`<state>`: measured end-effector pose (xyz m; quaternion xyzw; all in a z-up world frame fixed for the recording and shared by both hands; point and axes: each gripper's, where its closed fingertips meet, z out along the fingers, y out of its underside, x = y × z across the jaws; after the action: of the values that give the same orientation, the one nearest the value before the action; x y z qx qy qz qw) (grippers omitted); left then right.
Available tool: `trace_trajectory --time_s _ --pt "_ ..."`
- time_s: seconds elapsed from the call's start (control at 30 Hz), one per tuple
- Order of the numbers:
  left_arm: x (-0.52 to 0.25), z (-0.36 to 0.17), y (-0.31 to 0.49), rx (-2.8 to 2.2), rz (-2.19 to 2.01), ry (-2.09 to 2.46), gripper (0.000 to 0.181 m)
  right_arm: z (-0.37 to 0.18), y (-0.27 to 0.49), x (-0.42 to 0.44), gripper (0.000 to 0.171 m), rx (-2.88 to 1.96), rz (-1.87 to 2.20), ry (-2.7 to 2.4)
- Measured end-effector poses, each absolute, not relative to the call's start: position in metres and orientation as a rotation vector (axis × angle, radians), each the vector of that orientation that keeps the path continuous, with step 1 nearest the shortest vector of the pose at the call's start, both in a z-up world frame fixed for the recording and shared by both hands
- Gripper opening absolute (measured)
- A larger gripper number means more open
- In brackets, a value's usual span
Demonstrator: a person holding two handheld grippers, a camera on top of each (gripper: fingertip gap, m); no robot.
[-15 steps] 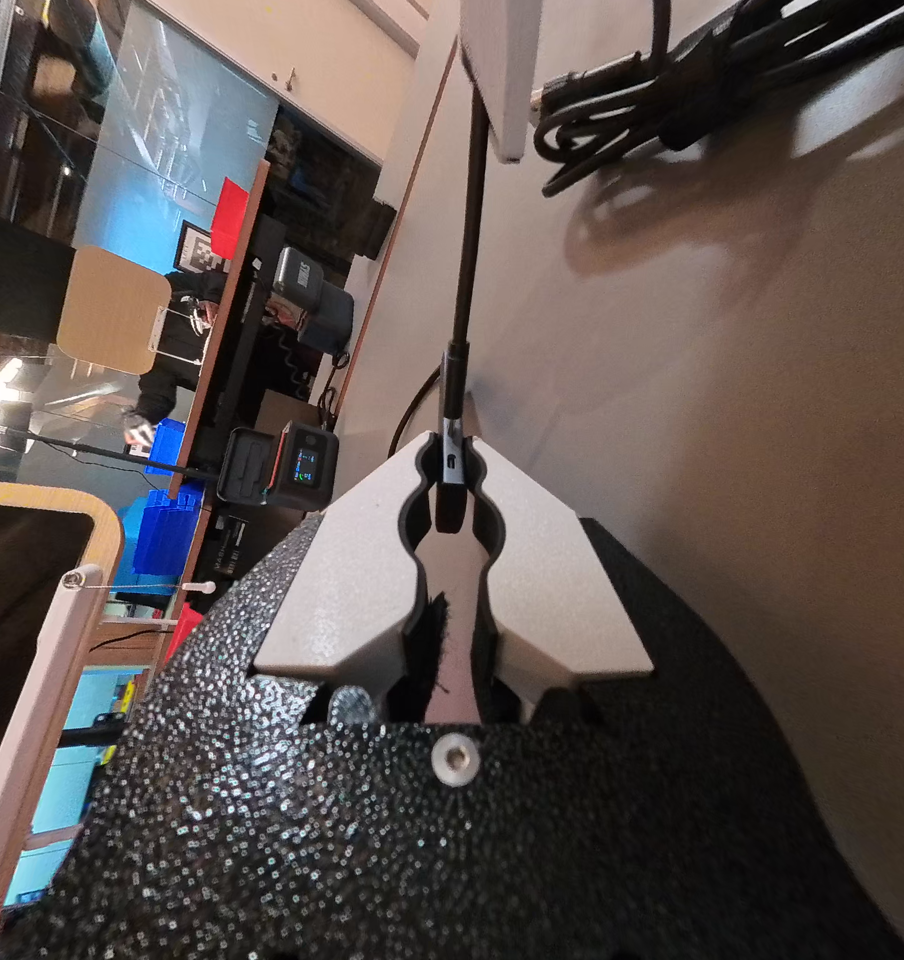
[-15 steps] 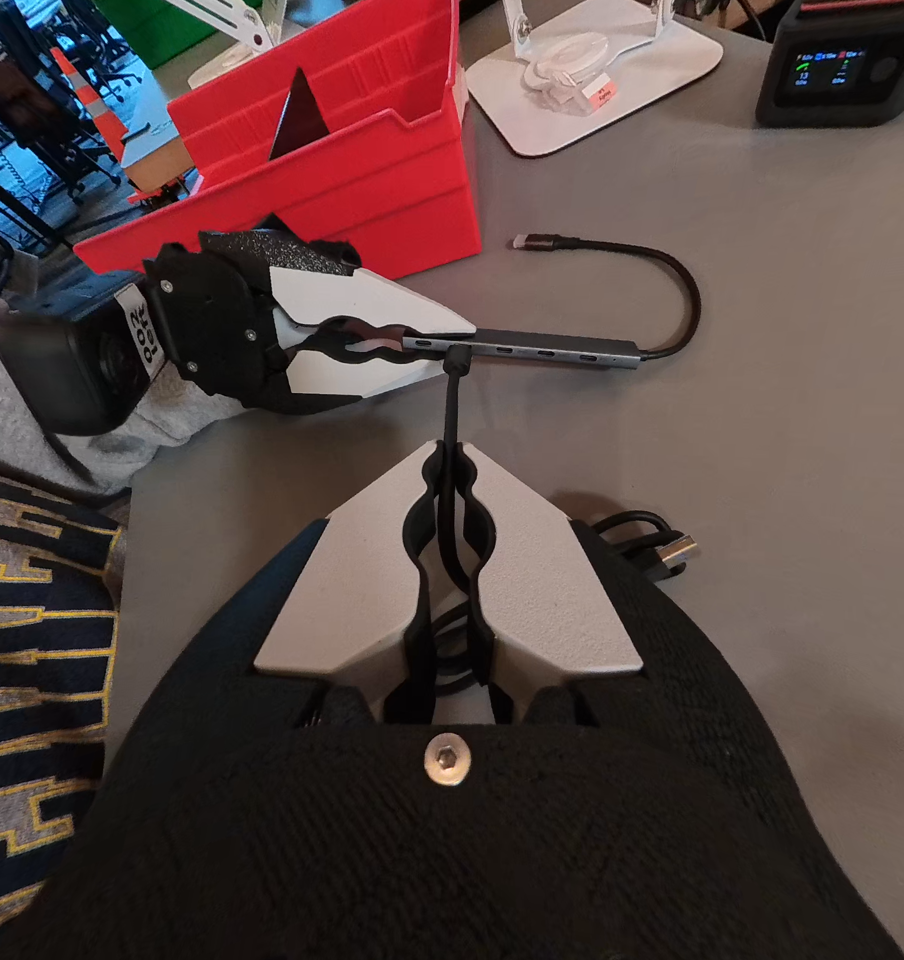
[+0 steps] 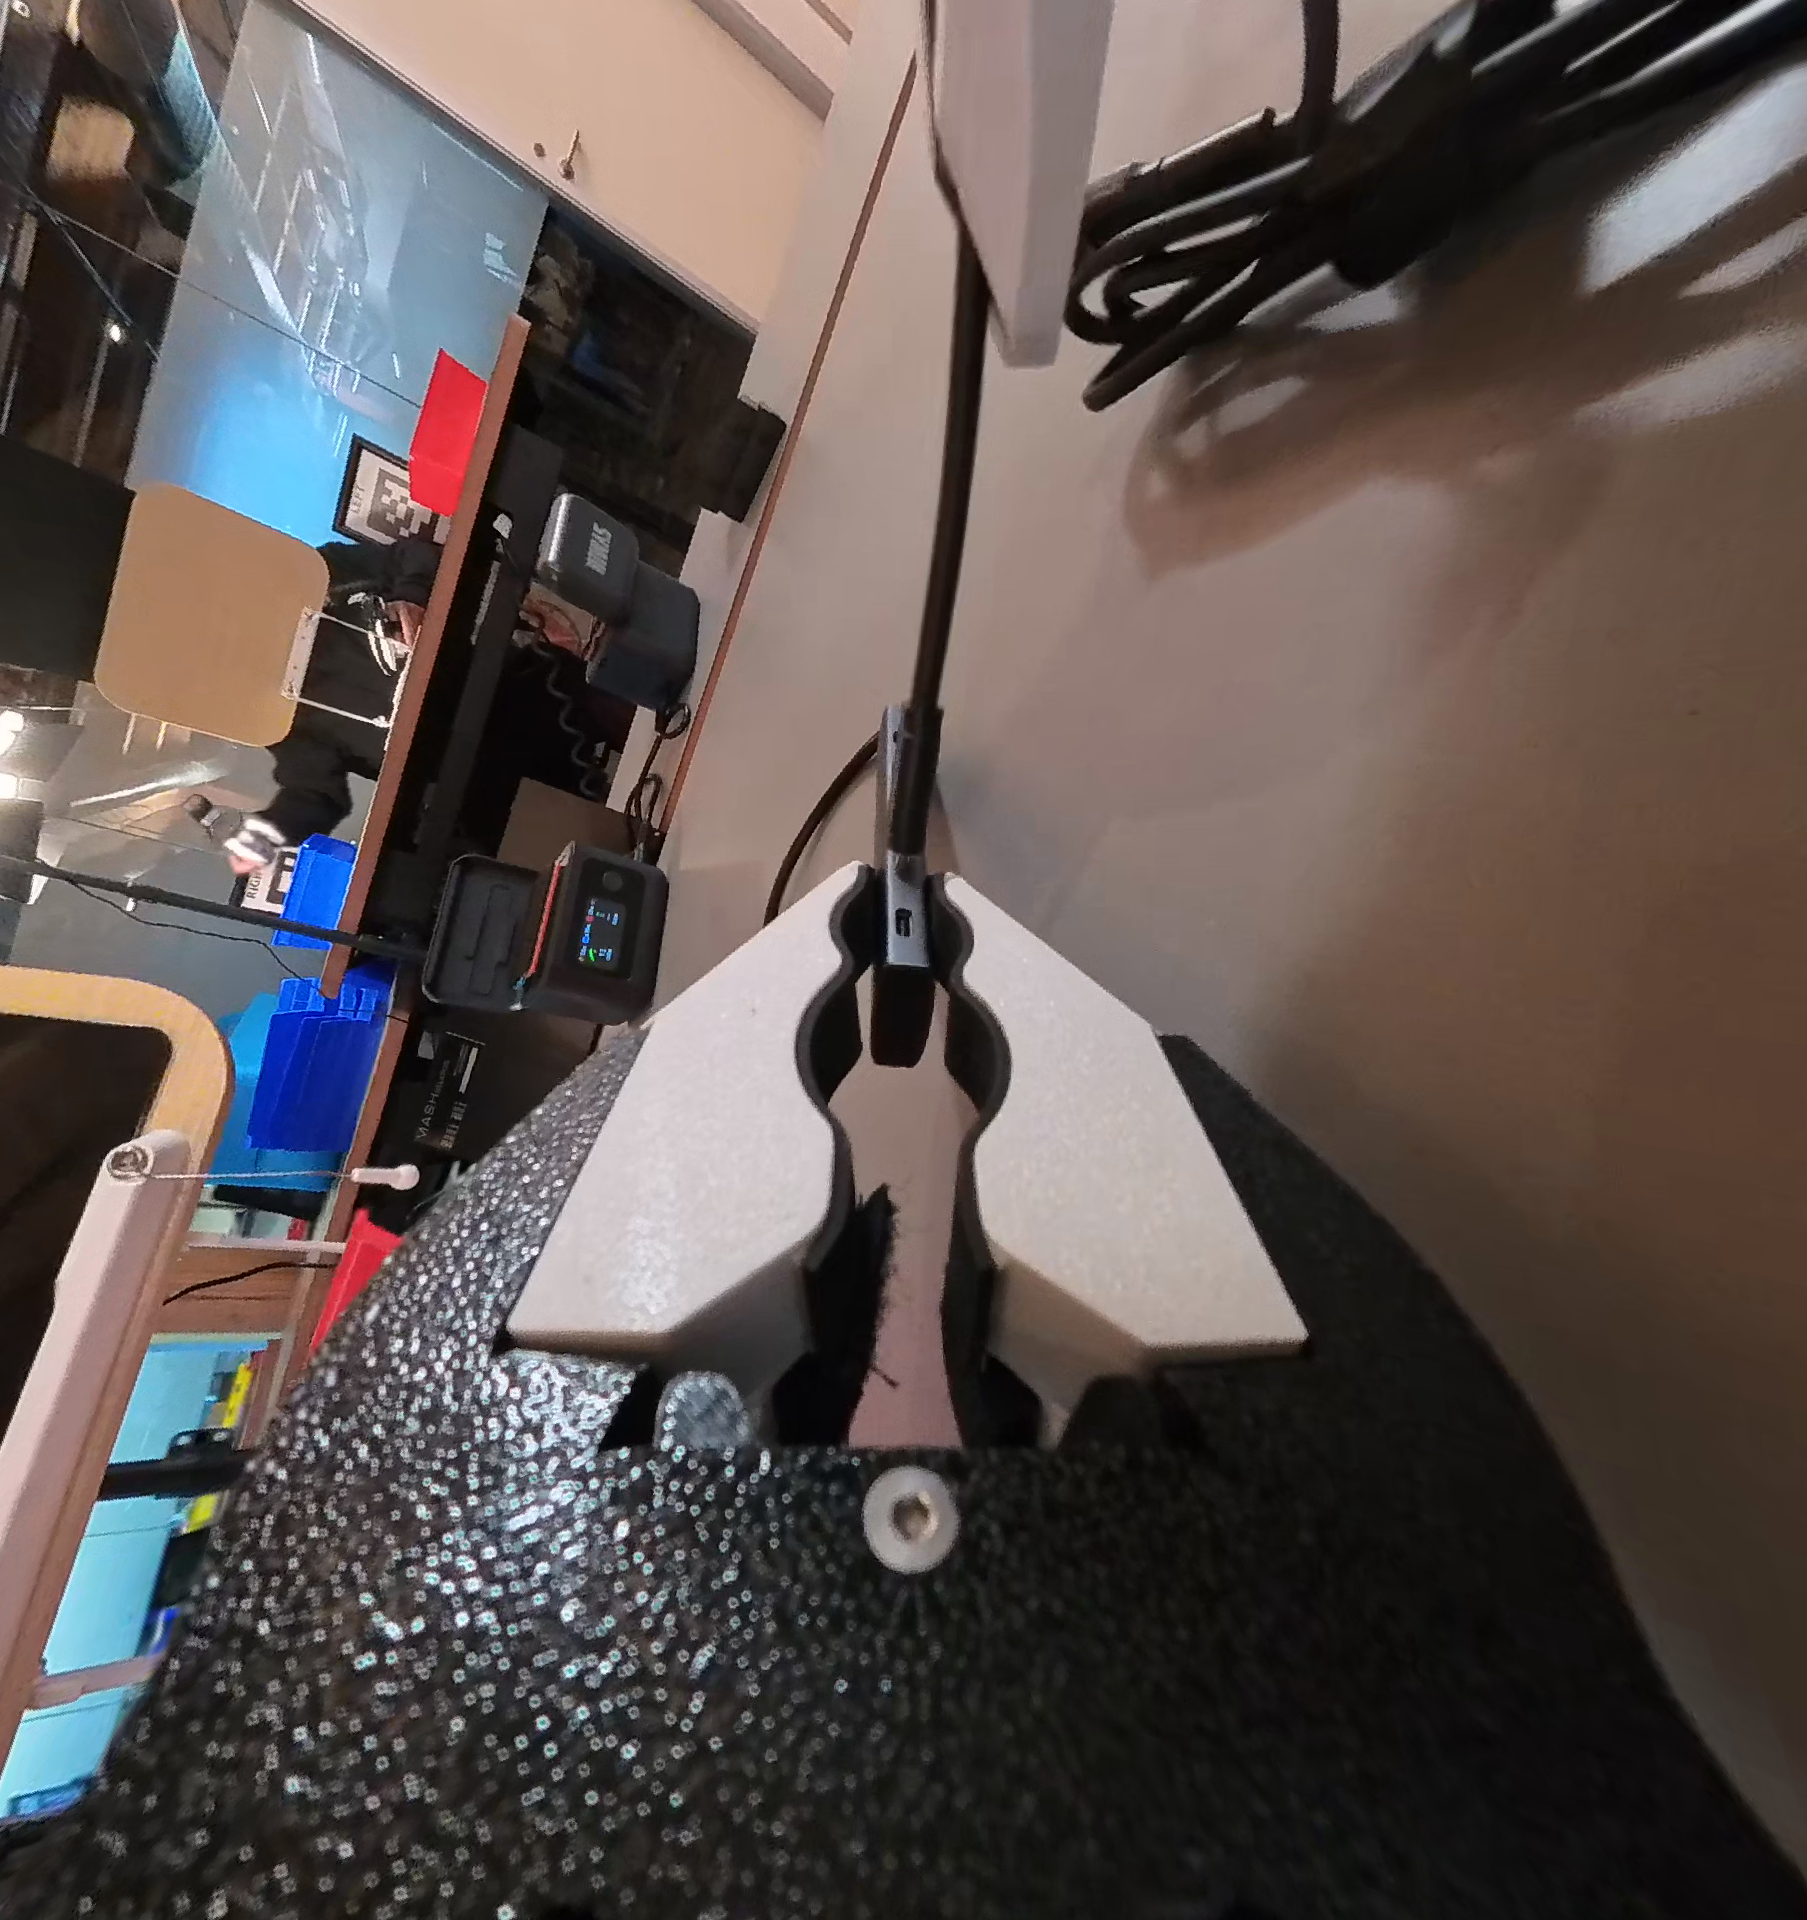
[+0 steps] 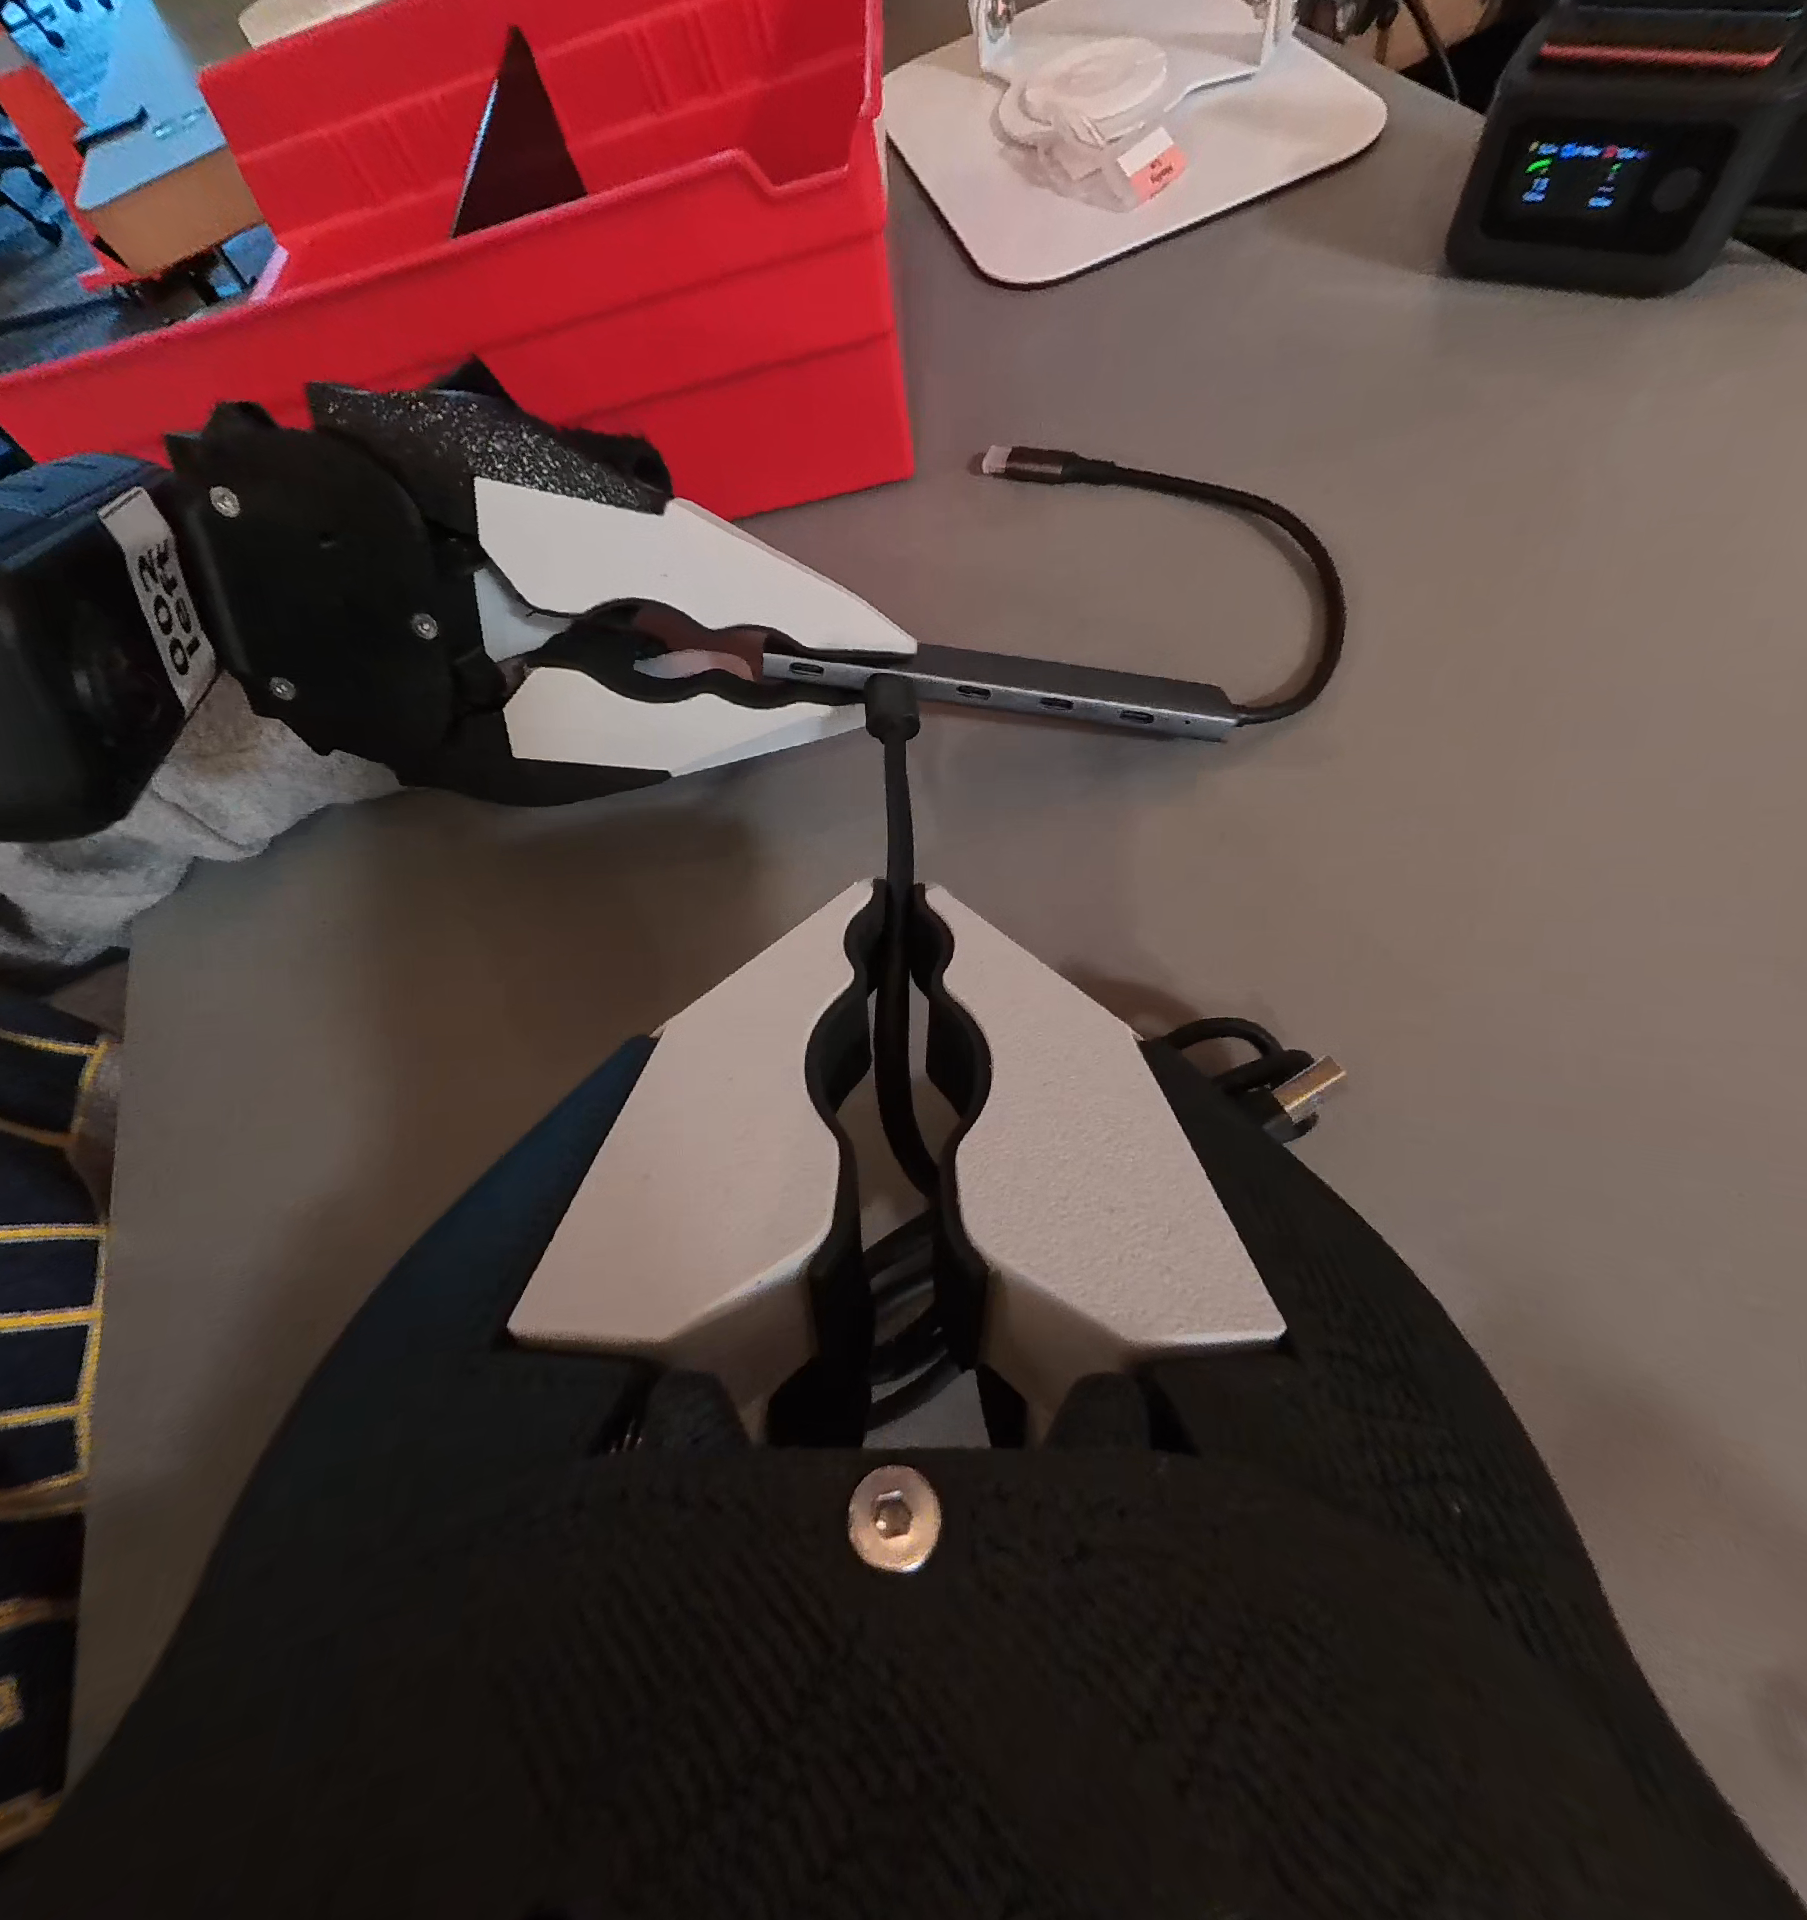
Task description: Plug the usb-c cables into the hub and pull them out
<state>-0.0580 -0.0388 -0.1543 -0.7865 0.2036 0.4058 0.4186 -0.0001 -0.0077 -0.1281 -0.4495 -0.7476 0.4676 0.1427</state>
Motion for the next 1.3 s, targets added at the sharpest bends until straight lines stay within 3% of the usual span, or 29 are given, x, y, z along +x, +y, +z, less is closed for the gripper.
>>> trace_trajectory --time_s 0.3,0.4,0.5,1.3 --pt "-0.057 -0.157 -0.038 -1.984 1.042 0.531 0.008 -0.123 -0.012 -0.004 0.003 -1.232 1.36 -2.116" --pt "-0.051 -0.156 -0.035 -1.971 1.03 0.542 0.008 -0.134 -0.024 -0.008 0.017 -1.178 1.303 -2.151" --pt "-0.05 -0.158 -0.035 -1.973 1.071 0.582 0.008 -0.146 -0.028 -0.014 0.003 -1.072 1.133 -2.148" --pt "-0.044 -0.157 -0.036 -1.982 0.979 0.52 0.008 -0.138 -0.028 -0.018 0.002 -1.125 1.261 -2.072"
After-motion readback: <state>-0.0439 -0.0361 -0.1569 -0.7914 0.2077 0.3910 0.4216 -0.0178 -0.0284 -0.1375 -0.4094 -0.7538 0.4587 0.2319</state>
